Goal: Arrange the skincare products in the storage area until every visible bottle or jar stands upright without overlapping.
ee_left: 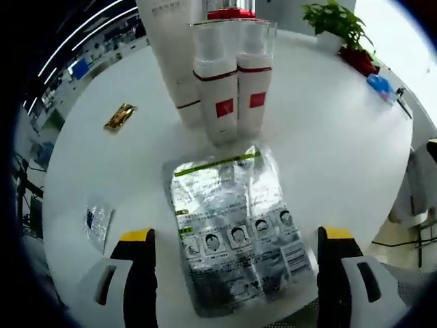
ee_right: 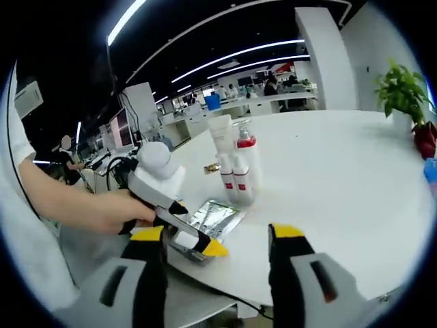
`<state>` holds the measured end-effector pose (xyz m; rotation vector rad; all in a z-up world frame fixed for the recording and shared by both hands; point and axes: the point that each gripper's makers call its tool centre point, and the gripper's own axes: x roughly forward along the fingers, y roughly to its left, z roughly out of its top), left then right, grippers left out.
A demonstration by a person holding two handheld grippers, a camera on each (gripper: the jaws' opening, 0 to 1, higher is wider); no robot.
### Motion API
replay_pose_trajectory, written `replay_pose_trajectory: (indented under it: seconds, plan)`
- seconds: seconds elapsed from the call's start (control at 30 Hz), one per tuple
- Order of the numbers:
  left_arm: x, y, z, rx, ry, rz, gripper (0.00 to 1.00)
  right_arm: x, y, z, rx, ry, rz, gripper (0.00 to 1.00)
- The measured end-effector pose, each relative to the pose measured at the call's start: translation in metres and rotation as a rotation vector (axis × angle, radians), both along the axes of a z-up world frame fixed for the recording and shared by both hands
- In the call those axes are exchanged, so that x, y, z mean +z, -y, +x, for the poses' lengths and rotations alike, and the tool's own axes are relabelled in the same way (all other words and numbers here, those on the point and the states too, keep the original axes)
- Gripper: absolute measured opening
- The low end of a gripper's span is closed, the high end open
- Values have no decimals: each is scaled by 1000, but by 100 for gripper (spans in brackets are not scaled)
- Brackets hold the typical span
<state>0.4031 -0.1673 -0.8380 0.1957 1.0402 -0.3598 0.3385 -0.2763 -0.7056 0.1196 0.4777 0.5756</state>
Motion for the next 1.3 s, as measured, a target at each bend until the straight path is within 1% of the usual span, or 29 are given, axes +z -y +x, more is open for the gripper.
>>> replay_pose_trajectory:
  seconds: [0.2, 0.33, 0.53, 0.67, 0.8, 1.3]
  plan:
    - [1, 1, 0, -16, 37, -17, 96, -2, 2, 1, -3, -6, 4, 60]
    - [2, 1, 0, -38, 50, -22, 92, -1, 2, 2, -5, -6, 8, 59]
    - [5, -3, -1, -54, 66, -29, 79, -1, 1, 2, -10, -6, 14, 59]
    - [7, -5, -3, -74, 88, -43, 67, 0, 0, 2, -15, -4, 18, 58]
    - [8, -8, -5, -85, 102, -49, 64, 1, -1, 2, -20, -3, 21, 58]
    - [10, -12, -15, -153, 93, -50, 60, 3, -5, -7, -54, -3, 30, 57]
